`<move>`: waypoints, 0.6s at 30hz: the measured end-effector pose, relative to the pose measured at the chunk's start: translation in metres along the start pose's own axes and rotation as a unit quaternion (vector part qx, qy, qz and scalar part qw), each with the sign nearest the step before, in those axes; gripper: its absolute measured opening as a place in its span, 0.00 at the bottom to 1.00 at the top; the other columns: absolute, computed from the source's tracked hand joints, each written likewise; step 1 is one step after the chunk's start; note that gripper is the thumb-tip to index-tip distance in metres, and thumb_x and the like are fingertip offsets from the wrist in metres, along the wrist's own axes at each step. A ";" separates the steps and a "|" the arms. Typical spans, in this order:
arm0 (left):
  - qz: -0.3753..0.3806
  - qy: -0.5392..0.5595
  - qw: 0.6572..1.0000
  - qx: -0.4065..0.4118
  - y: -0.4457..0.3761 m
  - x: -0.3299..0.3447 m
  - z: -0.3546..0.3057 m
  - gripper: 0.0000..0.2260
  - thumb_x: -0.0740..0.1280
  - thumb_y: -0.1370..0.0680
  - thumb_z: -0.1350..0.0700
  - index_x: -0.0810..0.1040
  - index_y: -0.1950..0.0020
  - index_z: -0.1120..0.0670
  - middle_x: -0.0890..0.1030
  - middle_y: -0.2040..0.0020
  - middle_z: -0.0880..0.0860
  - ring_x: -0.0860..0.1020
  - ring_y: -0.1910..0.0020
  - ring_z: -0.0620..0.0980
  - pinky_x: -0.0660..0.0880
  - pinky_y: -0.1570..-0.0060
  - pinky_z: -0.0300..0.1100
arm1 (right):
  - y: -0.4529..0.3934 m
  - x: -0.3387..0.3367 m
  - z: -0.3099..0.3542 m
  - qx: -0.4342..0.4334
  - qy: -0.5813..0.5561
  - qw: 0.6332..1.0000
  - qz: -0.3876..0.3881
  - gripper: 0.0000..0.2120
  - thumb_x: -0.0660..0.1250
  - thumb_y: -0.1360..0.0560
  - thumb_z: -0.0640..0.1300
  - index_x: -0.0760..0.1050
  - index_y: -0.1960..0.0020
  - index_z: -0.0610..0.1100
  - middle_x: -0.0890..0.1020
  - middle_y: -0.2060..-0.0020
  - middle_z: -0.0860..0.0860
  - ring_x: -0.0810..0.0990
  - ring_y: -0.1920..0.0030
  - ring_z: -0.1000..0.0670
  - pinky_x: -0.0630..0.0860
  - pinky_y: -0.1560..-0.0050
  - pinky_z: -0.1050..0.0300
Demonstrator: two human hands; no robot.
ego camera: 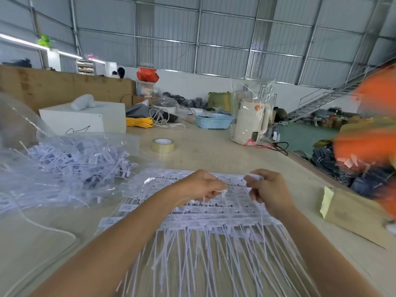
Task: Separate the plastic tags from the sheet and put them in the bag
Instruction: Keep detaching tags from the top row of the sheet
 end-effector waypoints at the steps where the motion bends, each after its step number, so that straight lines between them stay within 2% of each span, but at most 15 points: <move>1: -0.011 -0.011 1.000 0.007 -0.001 0.000 -0.001 0.26 0.65 0.22 0.53 0.71 0.81 0.49 0.68 0.80 0.43 0.65 0.79 0.40 0.63 0.73 0.34 | -0.001 -0.005 0.001 0.034 -0.077 0.996 0.010 0.07 0.63 0.25 0.31 0.76 0.61 0.34 0.74 0.72 0.44 0.70 0.81 0.53 0.59 0.82 0.66; 3: -0.025 -0.031 0.999 0.018 -0.001 0.001 -0.001 0.25 0.63 0.20 0.52 0.73 0.79 0.49 0.72 0.79 0.42 0.71 0.74 0.42 0.66 0.72 0.32 | 0.000 -0.005 0.006 0.093 -0.202 0.973 0.061 0.08 0.60 0.23 0.33 0.74 0.60 0.35 0.75 0.69 0.44 0.71 0.78 0.55 0.59 0.84 0.66; 4: -0.026 -0.046 0.998 0.021 0.000 0.002 -0.002 0.24 0.61 0.19 0.51 0.74 0.77 0.50 0.73 0.77 0.43 0.71 0.71 0.45 0.65 0.70 0.34 | 0.002 0.000 0.008 0.114 -0.223 0.964 0.089 0.08 0.59 0.23 0.34 0.74 0.59 0.36 0.76 0.67 0.45 0.73 0.75 0.55 0.62 0.84 0.67; 5: -0.024 -0.063 0.997 0.022 0.001 0.004 -0.003 0.22 0.59 0.19 0.50 0.74 0.73 0.50 0.74 0.74 0.47 0.69 0.69 0.49 0.64 0.68 0.36 | 0.005 0.007 0.010 0.124 -0.214 0.962 0.117 0.07 0.60 0.23 0.35 0.74 0.59 0.37 0.78 0.66 0.46 0.76 0.71 0.53 0.66 0.81 0.67; 7: -0.033 -0.096 0.995 0.015 0.001 0.005 -0.003 0.15 0.55 0.19 0.50 0.73 0.61 0.54 0.69 0.66 0.55 0.66 0.65 0.50 0.61 0.62 0.42 | 0.013 0.023 0.009 0.122 -0.155 0.965 0.174 0.06 0.63 0.23 0.37 0.76 0.57 0.38 0.80 0.61 0.44 0.80 0.62 0.48 0.75 0.68 0.62; 9: -0.049 -0.118 0.992 0.015 0.001 0.004 -0.005 0.12 0.53 0.19 0.51 0.68 0.59 0.55 0.64 0.64 0.56 0.63 0.64 0.50 0.58 0.61 0.44 | 0.021 0.036 0.006 0.114 -0.116 0.965 0.208 0.06 0.65 0.24 0.39 0.77 0.59 0.39 0.83 0.58 0.43 0.82 0.58 0.45 0.78 0.60 0.57; 12: -0.055 -0.115 0.992 0.019 0.002 0.001 -0.008 0.15 0.53 0.20 0.54 0.66 0.66 0.55 0.64 0.68 0.52 0.64 0.67 0.49 0.60 0.64 0.44 | 0.027 0.043 0.004 0.105 -0.116 0.965 0.211 0.06 0.68 0.26 0.38 0.76 0.62 0.39 0.85 0.63 0.46 0.84 0.63 0.47 0.80 0.64 0.58; 14: -0.061 -0.105 0.992 0.016 0.001 -0.004 -0.008 0.12 0.55 0.20 0.54 0.73 0.61 0.54 0.72 0.62 0.52 0.71 0.61 0.49 0.67 0.57 0.45 | 0.027 0.042 0.004 0.084 -0.095 0.973 0.193 0.05 0.69 0.27 0.36 0.76 0.62 0.39 0.83 0.69 0.46 0.83 0.70 0.50 0.78 0.69 0.61; 16: -0.069 -0.110 0.992 0.004 0.000 -0.008 -0.006 0.08 0.57 0.20 0.52 0.73 0.51 0.54 0.75 0.54 0.52 0.73 0.53 0.50 0.69 0.52 0.44 | 0.024 0.039 0.004 0.060 -0.077 0.982 0.161 0.04 0.69 0.27 0.34 0.75 0.60 0.37 0.80 0.74 0.46 0.79 0.75 0.52 0.74 0.73 0.63; 18: -0.057 -0.136 0.989 0.001 0.000 -0.011 -0.005 0.08 0.59 0.20 0.50 0.71 0.54 0.54 0.73 0.57 0.53 0.72 0.57 0.50 0.66 0.57 0.43 | 0.022 0.037 0.004 0.041 -0.086 0.986 0.137 0.04 0.68 0.28 0.31 0.75 0.58 0.37 0.79 0.72 0.48 0.77 0.76 0.52 0.74 0.74 0.63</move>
Point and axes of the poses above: each hand's wrist, its own y-axis away from the middle knuckle, its own x-axis out of the palm, z = x × y, the point moved 3 cm from there along -y, towards the middle knuckle
